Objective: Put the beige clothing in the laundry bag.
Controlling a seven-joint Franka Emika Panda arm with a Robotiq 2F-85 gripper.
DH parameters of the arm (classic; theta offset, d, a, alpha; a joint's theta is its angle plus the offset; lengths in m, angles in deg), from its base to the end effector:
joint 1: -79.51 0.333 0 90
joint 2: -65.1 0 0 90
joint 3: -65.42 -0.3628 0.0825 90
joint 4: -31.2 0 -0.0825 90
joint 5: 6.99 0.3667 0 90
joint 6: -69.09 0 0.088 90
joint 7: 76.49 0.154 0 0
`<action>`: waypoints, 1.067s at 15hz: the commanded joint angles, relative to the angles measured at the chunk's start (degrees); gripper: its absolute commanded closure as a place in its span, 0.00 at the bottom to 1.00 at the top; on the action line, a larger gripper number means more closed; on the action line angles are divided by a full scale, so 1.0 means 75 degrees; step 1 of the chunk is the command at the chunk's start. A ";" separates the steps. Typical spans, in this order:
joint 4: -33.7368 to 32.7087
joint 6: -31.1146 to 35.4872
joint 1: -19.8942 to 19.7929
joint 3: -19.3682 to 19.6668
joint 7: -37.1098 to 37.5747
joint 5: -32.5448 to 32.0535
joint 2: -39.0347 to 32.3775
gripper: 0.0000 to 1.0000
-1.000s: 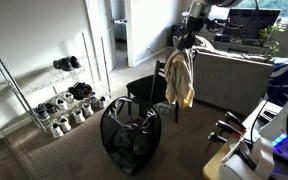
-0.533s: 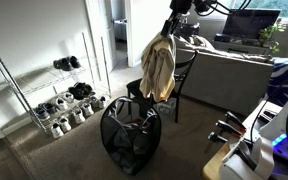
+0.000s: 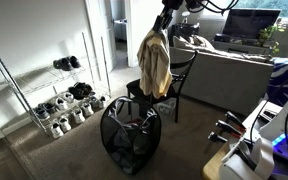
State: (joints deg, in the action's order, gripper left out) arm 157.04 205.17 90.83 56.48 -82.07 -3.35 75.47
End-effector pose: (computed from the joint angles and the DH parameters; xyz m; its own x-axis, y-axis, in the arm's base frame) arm 0.4851 0.1858 0.5072 0.8563 0.3790 0.3510 0.4031 -0.9152 0.0048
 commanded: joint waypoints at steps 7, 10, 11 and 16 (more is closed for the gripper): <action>-0.1893 0.0045 0.0081 -0.0507 0.2430 -0.2738 -0.1775 1.00; -0.2147 0.0061 0.0197 -0.0437 0.2614 -0.2876 -0.2095 1.00; -0.2211 0.0109 0.0236 -0.0414 0.2714 -0.2884 -0.2182 1.00; -0.2569 0.0173 0.0421 -0.0323 0.3249 -0.2902 -0.2513 1.00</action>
State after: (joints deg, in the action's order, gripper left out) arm 140.00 206.73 92.66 53.25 -61.22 -23.37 57.92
